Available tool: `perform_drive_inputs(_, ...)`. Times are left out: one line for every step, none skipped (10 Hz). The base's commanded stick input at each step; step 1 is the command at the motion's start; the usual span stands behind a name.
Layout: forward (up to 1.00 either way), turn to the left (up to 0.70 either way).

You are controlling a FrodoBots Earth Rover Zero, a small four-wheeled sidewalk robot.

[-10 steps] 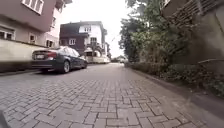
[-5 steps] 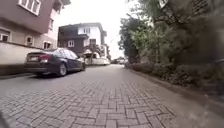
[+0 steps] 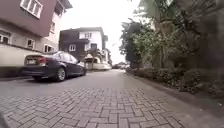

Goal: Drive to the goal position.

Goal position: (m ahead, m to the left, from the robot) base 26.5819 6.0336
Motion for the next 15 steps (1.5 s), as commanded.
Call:
perform_drive_inputs(0.70,0.00)
perform_drive_inputs(0.70,0.00)
perform_drive_inputs(0.70,0.00)
perform_drive_inputs(0.70,0.00)
perform_drive_inputs(0.70,0.00)
perform_drive_inputs(0.70,0.00)
perform_drive_inputs(0.70,0.00)
perform_drive_inputs(0.70,0.00)
perform_drive_inputs(0.70,0.00)
perform_drive_inputs(0.70,0.00)
perform_drive_inputs(0.70,0.00)
perform_drive_inputs(0.70,0.00)
perform_drive_inputs(0.70,0.00)
perform_drive_inputs(0.70,0.00)
perform_drive_inputs(0.70,0.00)
